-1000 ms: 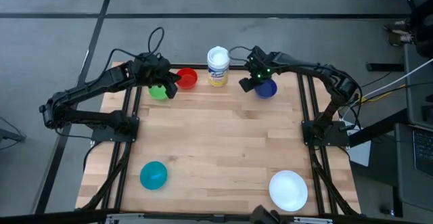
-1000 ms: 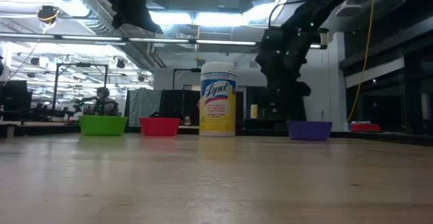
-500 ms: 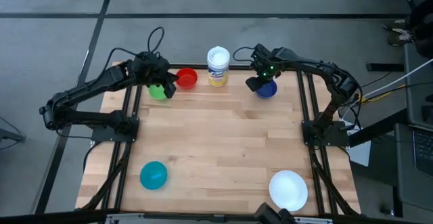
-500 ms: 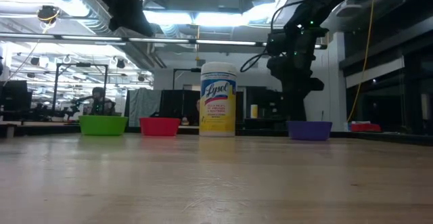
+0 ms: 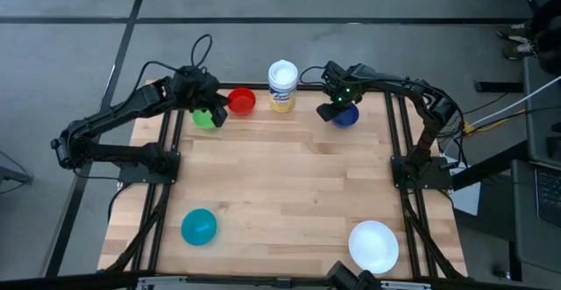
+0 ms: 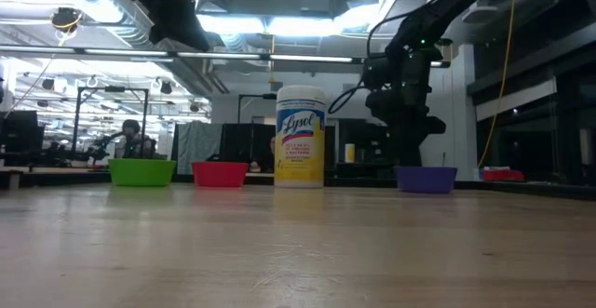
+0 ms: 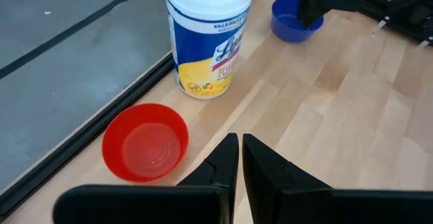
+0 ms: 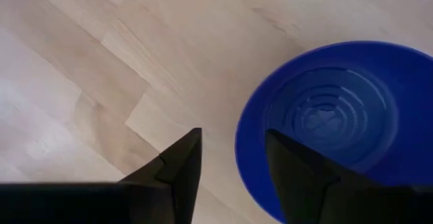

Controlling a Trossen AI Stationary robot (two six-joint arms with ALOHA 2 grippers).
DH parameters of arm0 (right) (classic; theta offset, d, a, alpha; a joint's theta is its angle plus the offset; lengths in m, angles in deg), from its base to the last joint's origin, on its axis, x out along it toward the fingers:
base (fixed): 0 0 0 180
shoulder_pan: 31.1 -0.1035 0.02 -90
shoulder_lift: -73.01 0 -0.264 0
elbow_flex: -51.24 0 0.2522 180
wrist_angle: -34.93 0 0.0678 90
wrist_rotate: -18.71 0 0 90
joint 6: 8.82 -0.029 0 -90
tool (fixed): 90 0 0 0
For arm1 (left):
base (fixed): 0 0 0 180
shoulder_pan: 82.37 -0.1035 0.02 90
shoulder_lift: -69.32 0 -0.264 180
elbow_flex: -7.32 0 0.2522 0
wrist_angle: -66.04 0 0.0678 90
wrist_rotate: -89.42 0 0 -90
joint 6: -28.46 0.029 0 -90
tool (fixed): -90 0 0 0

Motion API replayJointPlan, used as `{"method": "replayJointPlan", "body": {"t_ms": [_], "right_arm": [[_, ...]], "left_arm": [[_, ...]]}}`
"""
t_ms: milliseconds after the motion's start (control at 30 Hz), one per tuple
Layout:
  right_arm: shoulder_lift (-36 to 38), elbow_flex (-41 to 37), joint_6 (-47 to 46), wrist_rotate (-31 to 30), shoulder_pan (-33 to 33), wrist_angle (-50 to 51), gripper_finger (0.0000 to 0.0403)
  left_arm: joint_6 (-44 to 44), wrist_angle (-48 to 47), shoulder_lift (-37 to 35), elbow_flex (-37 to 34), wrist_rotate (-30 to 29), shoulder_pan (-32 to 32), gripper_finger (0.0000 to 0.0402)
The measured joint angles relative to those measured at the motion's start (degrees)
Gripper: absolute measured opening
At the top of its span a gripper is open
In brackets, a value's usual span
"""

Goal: Nest bowls inside each other
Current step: Stack the blue bowl on top of the white bowl

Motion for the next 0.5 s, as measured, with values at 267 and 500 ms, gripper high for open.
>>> {"method": "replayJointPlan", "body": {"t_ms": [267,500], "right_arm": [[-0.1,-3.7,-1.8,0.4,0.0,-2.8,0.0171],[-0.1,-12.5,-5.3,2.1,-1.6,-10.6,0.0172]], "left_arm": [[1.0,-1.3,0.0,0.0,0.2,0.0,0.0018],[1.0,-1.6,0.0,0.0,0.2,0.0,0.0018]]}}
